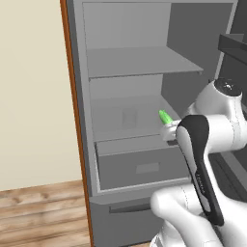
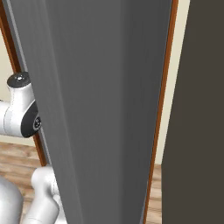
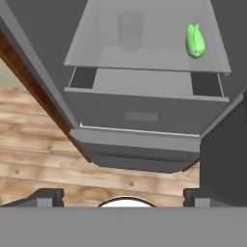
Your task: Place the condiment bottle and ketchup from the counter to the top shelf of the fridge. If the existing items in the fridge are on the top shelf, move them to other shelves.
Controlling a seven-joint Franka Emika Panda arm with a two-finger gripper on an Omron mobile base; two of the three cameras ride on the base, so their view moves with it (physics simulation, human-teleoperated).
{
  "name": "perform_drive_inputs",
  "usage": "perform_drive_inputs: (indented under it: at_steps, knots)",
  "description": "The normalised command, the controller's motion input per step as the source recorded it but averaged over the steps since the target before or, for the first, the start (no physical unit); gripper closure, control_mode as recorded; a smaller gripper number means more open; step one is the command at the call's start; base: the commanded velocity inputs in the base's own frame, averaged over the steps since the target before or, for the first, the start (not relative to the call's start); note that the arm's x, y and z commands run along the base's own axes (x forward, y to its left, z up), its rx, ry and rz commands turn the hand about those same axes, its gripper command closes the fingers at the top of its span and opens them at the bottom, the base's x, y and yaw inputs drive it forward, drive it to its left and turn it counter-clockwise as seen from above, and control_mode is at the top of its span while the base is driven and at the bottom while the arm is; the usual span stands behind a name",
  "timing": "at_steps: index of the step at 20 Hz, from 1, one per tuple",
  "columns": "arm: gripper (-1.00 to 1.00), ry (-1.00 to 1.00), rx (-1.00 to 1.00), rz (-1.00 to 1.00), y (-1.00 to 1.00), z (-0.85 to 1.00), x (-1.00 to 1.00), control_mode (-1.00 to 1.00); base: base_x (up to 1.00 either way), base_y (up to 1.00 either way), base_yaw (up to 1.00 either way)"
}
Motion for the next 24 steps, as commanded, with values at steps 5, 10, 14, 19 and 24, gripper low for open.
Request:
perform_drive_inputs:
  at_steps: [5, 10, 14, 19, 24]
  knots:
    - [-1.0, -0.08, 0.02, 0.0, 0.08, 0.0, -0.6, -1.0, 0.0, 0.0, 0.0]
    - [-1.0, -0.05, 0.01, 0.0, 0.0, 0.0, -0.24, -1.0, 0.0, 0.0, 0.0]
    - [-1.0, 0.0, 0.0, 0.0, 0.0, 0.0, -0.06, -1.0, 0.0, 0.0, 0.0]
    - [-1.0, 0.0, 0.0, 0.02, 0.02, 0.0, -0.13, 1.0, -0.29, 0.13, 0.1]
    - [-1.0, 0.0, 0.0, 0.0, 0.0, 0.0, 0.0, 1.0, -0.4, 0.4, 0.23]
